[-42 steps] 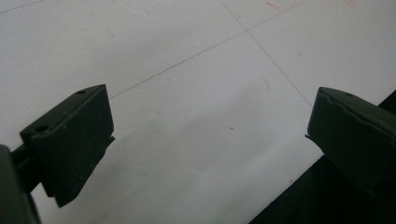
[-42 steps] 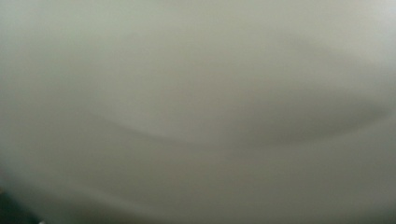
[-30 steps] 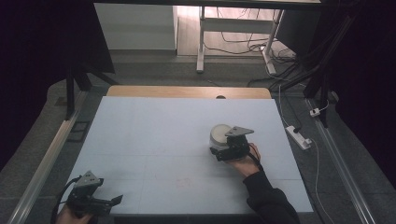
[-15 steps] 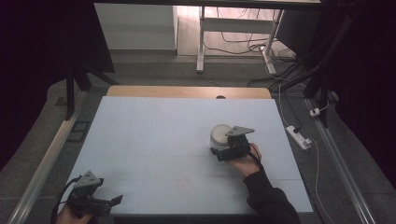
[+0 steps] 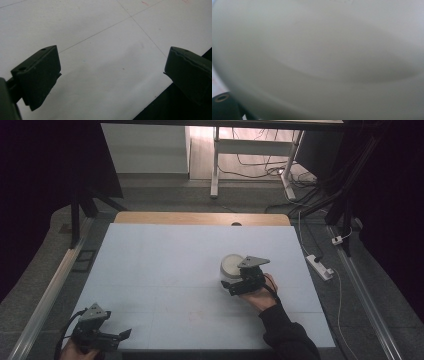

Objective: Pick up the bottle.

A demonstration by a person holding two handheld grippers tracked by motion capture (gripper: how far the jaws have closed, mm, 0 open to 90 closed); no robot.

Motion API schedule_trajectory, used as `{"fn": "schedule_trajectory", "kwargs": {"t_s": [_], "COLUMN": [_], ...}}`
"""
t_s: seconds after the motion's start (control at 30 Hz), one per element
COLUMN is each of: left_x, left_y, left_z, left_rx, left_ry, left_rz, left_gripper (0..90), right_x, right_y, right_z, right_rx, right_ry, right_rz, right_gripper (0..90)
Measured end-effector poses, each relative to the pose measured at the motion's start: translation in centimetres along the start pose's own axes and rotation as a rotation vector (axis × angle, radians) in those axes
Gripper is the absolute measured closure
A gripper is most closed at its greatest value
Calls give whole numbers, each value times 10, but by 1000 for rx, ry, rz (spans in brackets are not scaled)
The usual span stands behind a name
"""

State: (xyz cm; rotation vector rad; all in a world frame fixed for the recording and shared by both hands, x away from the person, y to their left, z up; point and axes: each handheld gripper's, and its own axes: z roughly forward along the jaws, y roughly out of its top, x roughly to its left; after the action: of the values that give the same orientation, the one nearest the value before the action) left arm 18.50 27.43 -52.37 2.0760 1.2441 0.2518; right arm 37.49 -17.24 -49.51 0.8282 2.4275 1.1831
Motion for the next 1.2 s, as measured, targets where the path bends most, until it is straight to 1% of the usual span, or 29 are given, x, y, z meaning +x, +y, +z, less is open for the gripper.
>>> {"fn": "schedule_trajectory", "kwargs": {"t_s": [0.13,0.33,0.43,0.63,0.83,0.97,1.2], "left_x": [0,0,0,0,0,0,0], "left_y": [0,0,0,0,0,0,0], "left_z": [0,0,0,0,0,0,0], "left_rx": [-1,-1,-1,-1,0,1,1], "left_ry": [-1,0,-2,-3,0,2,2], "left_rz": [-1,-4,-3,-4,-6,1,1], "left_gripper": [13,14,13,13,13,14,14], "right_x": [8,19,26,39,53,63,77], "right_y": [2,7,10,14,16,18,20], "right_z": [-1,-4,-4,-3,-1,0,2], "right_rx": [-2,-13,-17,-17,-13,-17,-15], "right_ry": [18,57,66,88,131,155,196], "right_rz": [-18,-20,-18,-35,-53,-73,-86], "right_gripper": [66,66,66,66,66,66,66]}}
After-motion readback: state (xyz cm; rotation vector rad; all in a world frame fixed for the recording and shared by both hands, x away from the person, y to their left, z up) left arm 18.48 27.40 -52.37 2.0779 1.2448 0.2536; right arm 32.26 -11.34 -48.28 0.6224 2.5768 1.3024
